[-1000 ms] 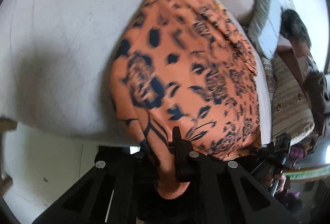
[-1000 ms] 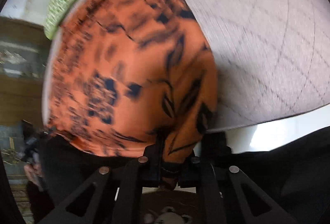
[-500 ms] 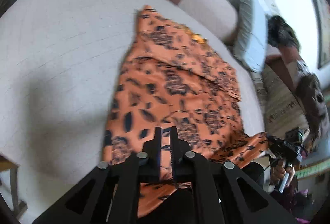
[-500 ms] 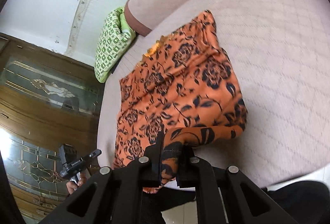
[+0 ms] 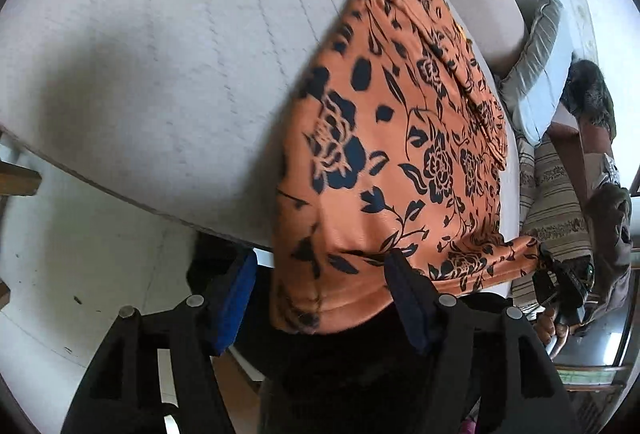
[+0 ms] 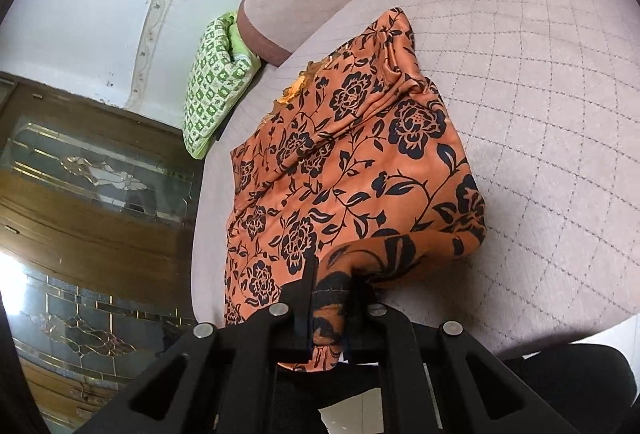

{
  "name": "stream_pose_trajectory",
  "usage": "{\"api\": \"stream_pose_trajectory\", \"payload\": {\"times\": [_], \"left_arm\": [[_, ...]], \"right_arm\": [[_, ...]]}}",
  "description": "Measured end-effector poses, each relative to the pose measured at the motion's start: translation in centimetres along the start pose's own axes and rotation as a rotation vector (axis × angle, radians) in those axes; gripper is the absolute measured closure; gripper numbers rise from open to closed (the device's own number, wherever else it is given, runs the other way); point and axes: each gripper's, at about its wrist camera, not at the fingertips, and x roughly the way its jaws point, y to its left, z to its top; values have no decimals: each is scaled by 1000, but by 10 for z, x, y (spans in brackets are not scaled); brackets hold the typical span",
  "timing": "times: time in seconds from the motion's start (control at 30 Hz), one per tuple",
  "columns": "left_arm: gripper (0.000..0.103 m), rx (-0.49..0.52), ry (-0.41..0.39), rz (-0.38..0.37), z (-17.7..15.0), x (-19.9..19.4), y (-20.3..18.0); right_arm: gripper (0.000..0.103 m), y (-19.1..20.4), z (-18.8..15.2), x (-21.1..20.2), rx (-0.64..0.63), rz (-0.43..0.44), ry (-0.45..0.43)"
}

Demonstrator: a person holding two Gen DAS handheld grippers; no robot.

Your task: Fold small clothes

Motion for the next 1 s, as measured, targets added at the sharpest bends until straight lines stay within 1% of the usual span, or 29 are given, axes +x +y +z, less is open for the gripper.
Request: {"api": "stream_pose_trajectory", "payload": {"times": [0.03, 0.07, 0.1, 0.13, 0.17, 0.27, 0.3, 0.47, 0.6, 0.7, 0.73, 0.8, 0.87, 1.0], "left_arm": [[40, -3, 0, -9, 0, 4, -3], [48, -5, -4, -21, 0, 8, -4], [74, -5, -4, -31, 0, 11, -6], [90, -1, 4, -39, 1, 15, -9], [90, 4, 4, -39, 0, 17, -10], [94, 49, -15, 0, 0, 15, -17], [94, 47, -22, -1, 2, 13, -18], [94, 45, -87, -51, 27, -11, -31], [94, 65, -143, -106, 55, -34, -52], [94, 74, -174, -137, 84, -49, -70], [94, 81, -183, -141, 99, -53, -78], [94, 93, -197, -130, 125, -56, -92], [94, 104, -201, -123, 151, -56, -102], [94, 111, -193, -96, 216, -35, -125]], "right_arm": [[94, 1, -2, -2, -1, 2, -1], [94, 3, -3, -4, -3, 3, -4], [94, 4, -4, -5, -6, 2, -6], [94, 4, -5, -7, -6, 2, -7], [94, 6, -7, -9, -8, 4, -9], [94, 8, -8, -14, -14, 10, -18], [94, 9, -8, -15, -15, 14, -20], [94, 20, 2, -22, -33, 26, -42], [94, 29, 21, -27, -47, 37, -88], [94, 32, 44, -26, -36, 41, -121], [94, 32, 55, -24, -32, 37, -134], [94, 33, 75, -19, -24, 31, -152], [94, 33, 101, -10, -17, 20, -171], [94, 27, 156, 9, 19, 17, -207]]}}
